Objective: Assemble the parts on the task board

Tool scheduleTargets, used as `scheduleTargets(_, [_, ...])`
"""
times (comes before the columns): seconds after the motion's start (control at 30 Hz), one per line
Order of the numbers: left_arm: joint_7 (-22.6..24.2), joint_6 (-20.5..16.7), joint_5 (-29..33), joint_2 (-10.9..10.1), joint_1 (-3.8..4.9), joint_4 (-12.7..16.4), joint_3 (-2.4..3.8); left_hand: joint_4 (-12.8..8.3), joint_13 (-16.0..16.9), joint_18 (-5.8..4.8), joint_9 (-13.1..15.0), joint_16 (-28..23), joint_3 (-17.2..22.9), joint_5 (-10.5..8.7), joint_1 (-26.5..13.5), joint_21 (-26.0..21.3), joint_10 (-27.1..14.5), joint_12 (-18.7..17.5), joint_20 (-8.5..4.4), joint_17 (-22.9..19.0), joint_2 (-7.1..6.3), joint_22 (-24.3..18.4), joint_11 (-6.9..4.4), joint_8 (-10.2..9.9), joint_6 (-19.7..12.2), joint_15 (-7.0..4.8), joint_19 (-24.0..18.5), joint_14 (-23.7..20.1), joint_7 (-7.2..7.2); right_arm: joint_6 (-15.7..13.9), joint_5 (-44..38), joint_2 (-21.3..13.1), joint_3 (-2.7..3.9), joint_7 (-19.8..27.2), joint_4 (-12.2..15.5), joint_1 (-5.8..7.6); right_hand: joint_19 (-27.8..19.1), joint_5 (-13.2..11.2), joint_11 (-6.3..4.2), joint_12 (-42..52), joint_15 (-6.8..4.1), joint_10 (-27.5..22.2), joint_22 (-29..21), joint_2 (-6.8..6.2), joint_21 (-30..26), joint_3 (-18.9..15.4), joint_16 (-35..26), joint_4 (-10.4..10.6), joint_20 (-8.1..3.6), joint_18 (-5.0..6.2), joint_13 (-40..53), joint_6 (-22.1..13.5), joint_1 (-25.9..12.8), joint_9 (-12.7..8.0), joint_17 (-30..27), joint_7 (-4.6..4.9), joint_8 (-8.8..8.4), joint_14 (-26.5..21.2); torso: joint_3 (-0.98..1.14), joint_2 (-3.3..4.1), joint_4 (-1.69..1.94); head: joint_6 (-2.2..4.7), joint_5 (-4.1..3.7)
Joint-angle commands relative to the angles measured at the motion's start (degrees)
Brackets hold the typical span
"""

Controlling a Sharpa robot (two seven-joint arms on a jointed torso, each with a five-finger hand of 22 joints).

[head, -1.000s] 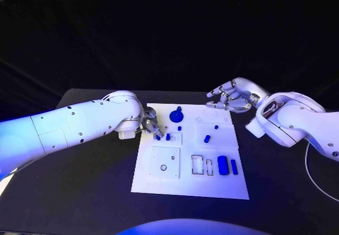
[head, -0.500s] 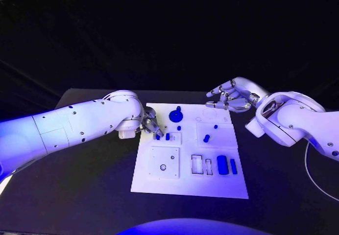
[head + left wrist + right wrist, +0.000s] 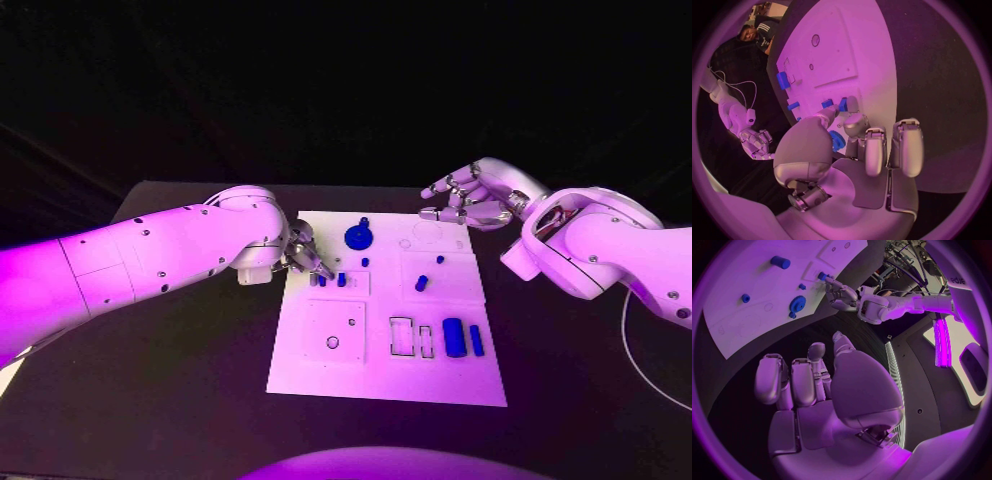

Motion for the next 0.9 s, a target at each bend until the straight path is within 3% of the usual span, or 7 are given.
scheduleTargets(0.03, [-0.30,-2.29,-0.32,-0.52,-0.06,0.64,0.09,0.82,0.27,-0.81,-0.27,0.17,-2.37,-1.31,-0.23,0.35,0.58,0.40,-0.45,15.09,0.34,12.10,-0.07,0.02,0.47,-0.38,4.32,5.94,-0.10,0.27,-0.24,0.01,0.01,0.25,0.01,-0.03,-0.61,0.20,0.14,-0.18,-0.17,-0.40,-0.14,0.44,-0.26,-0.39,-0.30,0.12,-0.01,0.73,-0.10,0.39,-0.12,0.08,-0.06,-0.01,0.33,1.49,0.00,0.02,0.00,-0.04,-0.04])
scheduleTargets(0.3, [1.42,-8.17,2.56,-1.72,-0.03,1.84,0.74,2.17,0.14,-0.74,-0.82,0.17,-5.97,-2.59,1.26,0.11,0.47,0.14,-0.59,15.09,1.69,11.95,-0.12,-0.02,0.36,-0.49,4.23,5.94,-0.15,0.34,-0.09,0.04,0.01,0.33,-0.09,-0.03,-0.62,0.20,0.15,-0.17,-0.17,-0.39,-0.15,0.45,-0.26,-0.40,-0.31,0.13,-0.01,0.73,-0.10,0.39,-0.12,0.08,-0.07,-0.01,0.33,1.48,0.02,0.01,0.03,-0.18,-0.17])
scheduleTargets(0.47, [3.93,-11.31,8.43,-2.52,0.07,2.52,1.34,3.01,-0.45,-0.60,-1.10,0.17,-8.26,-2.74,1.45,-0.41,-0.02,-0.51,-0.56,15.09,1.30,11.52,0.04,-0.13,-0.11,-0.39,3.99,5.94,0.06,0.39,0.01,0.04,0.00,0.37,-0.17,-0.04,-0.65,0.20,0.15,-0.12,-0.16,-0.39,-0.20,0.48,-0.30,-0.44,-0.36,0.18,-0.01,0.74,-0.07,0.39,-0.16,0.08,-0.12,-0.01,0.33,1.47,0.08,0.00,-0.03,-0.26,-0.21])
scheduleTargets(0.57, [5.45,-13.30,11.71,-2.95,0.14,2.56,1.51,4.90,-1.39,-0.44,-1.37,0.17,-11.29,-5.95,1.16,-1.01,-0.72,-1.45,-0.47,15.09,1.16,11.07,0.18,-0.08,-0.58,-0.26,3.73,5.94,0.26,0.43,0.06,0.05,-0.01,0.36,-0.20,-0.04,-0.65,0.20,0.15,-0.12,-0.16,-0.39,-0.20,0.48,-0.30,-0.44,-0.36,0.18,-0.01,0.74,-0.07,0.39,-0.16,0.08,-0.12,-0.01,0.33,1.47,0.12,-0.02,-0.03,-0.22,-0.32])
scheduleTargets(0.67, [6.66,-14.96,12.85,-3.21,0.18,2.47,1.56,6.11,-3.84,0.02,-1.65,0.17,-13.15,-7.12,1.54,-2.75,-2.22,-3.77,-0.30,15.09,1.34,9.64,0.53,-0.27,-1.50,-0.09,2.90,5.94,0.57,0.47,0.07,0.03,-0.01,0.32,-0.20,-0.04,-0.71,0.21,0.15,-0.15,-0.16,-0.42,-0.30,0.49,-0.36,-0.48,-0.44,0.22,-0.01,0.76,-0.10,0.39,-0.19,0.08,-0.21,0.00,0.33,1.44,0.11,0.01,-0.01,-0.18,-0.41])
scheduleTargets(0.8, [10.37,-17.11,13.19,-3.25,0.21,2.17,1.56,5.38,-14.47,2.02,-2.22,-0.89,-14.82,-6.49,5.94,-10.90,-9.28,-13.84,0.49,13.55,1.36,3.08,1.90,-1.21,-5.07,0.93,-1.06,5.43,2.06,0.50,0.08,0.00,-0.02,0.28,-0.18,-0.04,-0.71,0.21,0.15,-0.15,-0.16,-0.42,-0.30,0.49,-0.36,-0.48,-0.44,0.22,-0.01,0.76,-0.10,0.39,-0.19,0.08,-0.21,0.00,0.33,1.44,0.11,-0.01,0.04,-0.01,-0.51])
scheduleTargets(0.9, [16.92,-19.16,11.62,-2.73,0.21,1.94,1.19,2.08,-18.88,5.42,-3.39,-11.57,-13.42,-5.66,14.00,-28.01,-16.82,-19.85,1.92,0.15,2.35,-10.07,3.96,-3.26,-10.12,2.67,-10.26,-0.43,4.49,0.47,0.09,-0.02,-0.02,0.23,-0.16,-0.04,-0.71,0.21,0.16,-0.13,-0.16,-0.42,-0.29,0.51,-0.36,-0.51,-0.45,0.24,0.00,0.76,-0.09,0.39,-0.19,0.08,-0.21,0.00,0.33,1.43,0.10,-0.01,0.04,0.10,-0.60])
